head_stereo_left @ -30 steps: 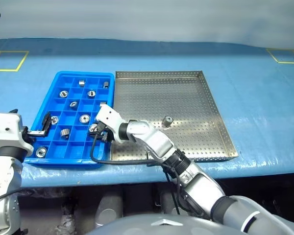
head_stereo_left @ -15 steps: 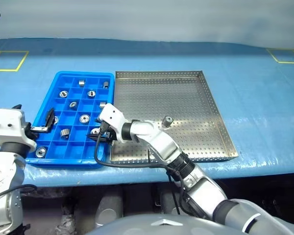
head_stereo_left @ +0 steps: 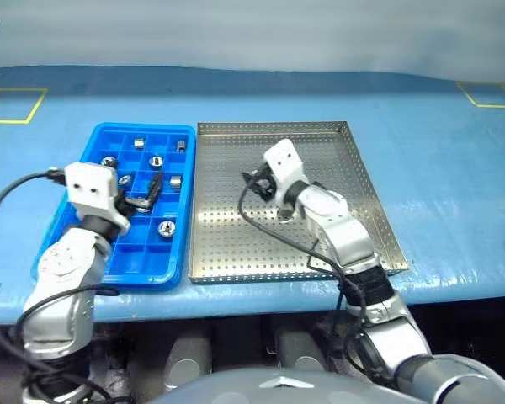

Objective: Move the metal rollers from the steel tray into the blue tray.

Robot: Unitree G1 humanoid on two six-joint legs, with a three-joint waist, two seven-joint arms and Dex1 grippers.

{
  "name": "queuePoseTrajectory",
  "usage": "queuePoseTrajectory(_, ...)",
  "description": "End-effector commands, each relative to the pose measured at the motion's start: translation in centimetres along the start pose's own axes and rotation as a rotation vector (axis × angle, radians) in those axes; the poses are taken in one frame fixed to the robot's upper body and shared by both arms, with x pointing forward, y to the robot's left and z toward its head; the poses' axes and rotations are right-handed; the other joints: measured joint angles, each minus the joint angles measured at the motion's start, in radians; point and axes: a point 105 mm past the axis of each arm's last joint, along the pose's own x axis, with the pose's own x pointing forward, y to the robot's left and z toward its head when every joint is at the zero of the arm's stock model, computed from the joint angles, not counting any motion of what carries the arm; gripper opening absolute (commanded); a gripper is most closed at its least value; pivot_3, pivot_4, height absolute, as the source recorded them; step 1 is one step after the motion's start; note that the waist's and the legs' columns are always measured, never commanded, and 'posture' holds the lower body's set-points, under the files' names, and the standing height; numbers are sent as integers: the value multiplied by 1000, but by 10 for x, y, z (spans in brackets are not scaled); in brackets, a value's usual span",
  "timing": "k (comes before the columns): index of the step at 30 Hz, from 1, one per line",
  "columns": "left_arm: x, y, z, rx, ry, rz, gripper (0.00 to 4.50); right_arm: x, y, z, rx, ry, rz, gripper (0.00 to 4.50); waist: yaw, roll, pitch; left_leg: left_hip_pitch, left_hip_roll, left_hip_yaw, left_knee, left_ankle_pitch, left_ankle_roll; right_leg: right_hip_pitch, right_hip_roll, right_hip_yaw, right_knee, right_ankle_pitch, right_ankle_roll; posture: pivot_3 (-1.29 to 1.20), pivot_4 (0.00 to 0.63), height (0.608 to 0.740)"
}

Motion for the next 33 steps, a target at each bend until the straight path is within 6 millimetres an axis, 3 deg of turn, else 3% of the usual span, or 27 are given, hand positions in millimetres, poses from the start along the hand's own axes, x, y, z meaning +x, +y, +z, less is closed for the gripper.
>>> queuePoseTrajectory(1,6,-7,9,25,-42,-42,4500,-16,-13,11,29,-45,-67,3191,-17,0,0,0,0,1,-1,0,0,-1,1,1,0,0,0,-108,150,740)
queuePoseTrajectory(8,18,-32,5,37,-22,-185,4500,-40,-22,-1,80,-8,-122,3191,-39,1,0,0,1,1,0,0,1,-1,1,1,0,0,1,-168,150,740)
queuePoseTrajectory(15,25,-49,0,38,-3,-267,4500,-41,-16,-10,124,11,-115,3191,-60,1,0,0,1,2,2,-1,1,0,1,3,0,1,5,-194,150,740)
queuePoseTrajectory(25,25,-50,-2,37,6,-271,4500,-36,7,-24,175,51,-44,3191,-85,1,0,0,1,2,2,-1,2,-1,1,4,0,1,5,-187,150,740)
queuePoseTrajectory(33,25,-50,-2,39,7,-264,4500,-29,11,-43,205,115,-46,3191,-82,1,0,0,1,2,2,-1,2,0,1,4,0,1,5,-169,150,740)
